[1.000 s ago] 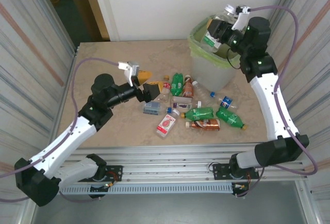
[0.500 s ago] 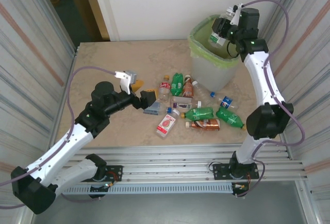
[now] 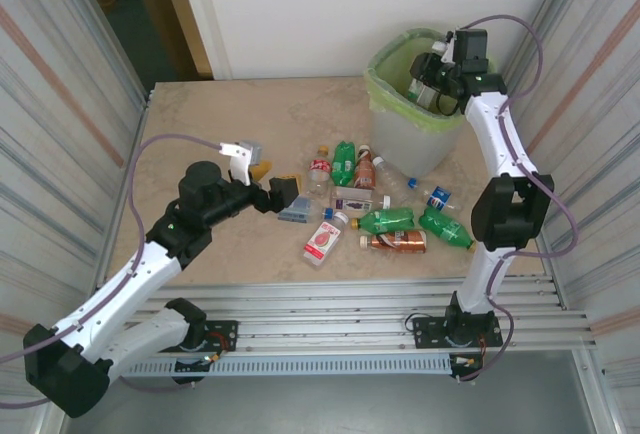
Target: Put the plastic bottles in the bin
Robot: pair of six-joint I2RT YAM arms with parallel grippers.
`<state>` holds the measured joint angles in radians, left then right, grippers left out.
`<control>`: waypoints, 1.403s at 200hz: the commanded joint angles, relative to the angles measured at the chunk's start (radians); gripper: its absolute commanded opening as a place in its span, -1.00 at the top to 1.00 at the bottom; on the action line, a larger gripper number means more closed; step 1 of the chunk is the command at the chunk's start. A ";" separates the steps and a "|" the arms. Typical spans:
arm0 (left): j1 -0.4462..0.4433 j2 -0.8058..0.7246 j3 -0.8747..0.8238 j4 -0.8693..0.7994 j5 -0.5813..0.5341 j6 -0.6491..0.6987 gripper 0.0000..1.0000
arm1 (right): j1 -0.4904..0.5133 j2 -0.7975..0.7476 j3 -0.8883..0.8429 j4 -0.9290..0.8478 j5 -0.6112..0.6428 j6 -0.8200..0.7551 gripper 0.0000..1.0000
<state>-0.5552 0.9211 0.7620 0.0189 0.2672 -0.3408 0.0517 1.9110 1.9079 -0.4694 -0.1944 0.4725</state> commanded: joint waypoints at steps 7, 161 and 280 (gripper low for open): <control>0.011 -0.023 -0.011 0.010 -0.012 -0.013 -0.98 | 0.000 0.037 0.056 -0.021 -0.008 0.017 -0.20; 0.008 0.064 0.037 -0.177 -0.096 0.029 -0.97 | 0.000 -0.094 0.120 -0.167 -0.003 -0.055 -0.71; -0.345 0.256 0.031 -0.349 -0.359 0.035 -0.98 | 0.034 -0.584 -0.303 -0.259 0.286 -0.087 -0.95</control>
<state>-0.8478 1.1469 0.7834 -0.2977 -0.0116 -0.3027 0.0719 1.4395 1.6794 -0.6888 -0.0364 0.3862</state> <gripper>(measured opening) 0.987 0.979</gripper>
